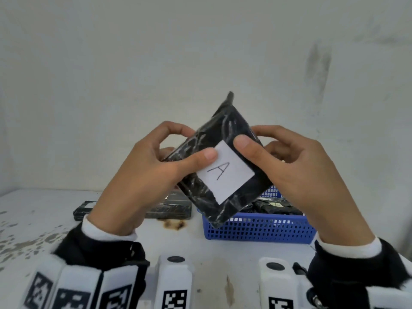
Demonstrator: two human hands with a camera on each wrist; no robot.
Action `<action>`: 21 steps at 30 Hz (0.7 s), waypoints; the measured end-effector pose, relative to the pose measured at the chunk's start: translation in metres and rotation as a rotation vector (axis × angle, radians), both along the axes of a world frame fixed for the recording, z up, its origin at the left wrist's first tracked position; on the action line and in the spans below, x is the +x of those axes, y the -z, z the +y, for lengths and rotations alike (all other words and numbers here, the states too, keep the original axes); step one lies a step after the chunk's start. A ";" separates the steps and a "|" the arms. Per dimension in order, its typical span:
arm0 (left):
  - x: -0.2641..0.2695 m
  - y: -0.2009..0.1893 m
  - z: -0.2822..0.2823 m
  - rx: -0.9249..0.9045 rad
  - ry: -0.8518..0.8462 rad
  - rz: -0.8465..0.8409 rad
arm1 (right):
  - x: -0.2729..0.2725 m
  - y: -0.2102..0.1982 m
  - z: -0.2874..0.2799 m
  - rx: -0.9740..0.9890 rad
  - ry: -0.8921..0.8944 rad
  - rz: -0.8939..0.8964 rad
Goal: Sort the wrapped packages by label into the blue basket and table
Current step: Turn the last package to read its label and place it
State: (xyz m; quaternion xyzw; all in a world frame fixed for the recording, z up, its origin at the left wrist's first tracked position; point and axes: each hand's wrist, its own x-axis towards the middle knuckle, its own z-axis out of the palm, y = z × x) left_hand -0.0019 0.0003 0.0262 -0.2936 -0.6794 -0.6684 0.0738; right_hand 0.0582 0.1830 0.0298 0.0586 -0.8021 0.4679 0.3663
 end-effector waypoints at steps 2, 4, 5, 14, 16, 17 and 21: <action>0.000 0.000 -0.002 0.006 -0.002 0.038 | -0.001 0.001 0.001 0.062 0.016 -0.037; -0.002 0.001 -0.003 -0.005 -0.024 0.077 | -0.002 0.001 0.002 0.105 0.031 -0.046; -0.002 0.001 -0.003 -0.009 -0.035 0.093 | -0.002 0.001 0.001 0.115 0.029 -0.046; -0.003 0.003 0.003 -0.033 -0.137 0.091 | -0.003 0.003 0.002 0.011 -0.032 -0.013; -0.003 0.003 0.002 -0.035 -0.149 0.115 | -0.003 0.003 0.001 -0.013 -0.057 -0.013; -0.004 0.003 0.002 -0.032 -0.158 0.124 | -0.003 0.002 0.000 -0.023 -0.076 -0.020; -0.003 0.003 0.002 -0.035 -0.127 0.107 | -0.003 0.001 -0.002 -0.061 -0.096 -0.011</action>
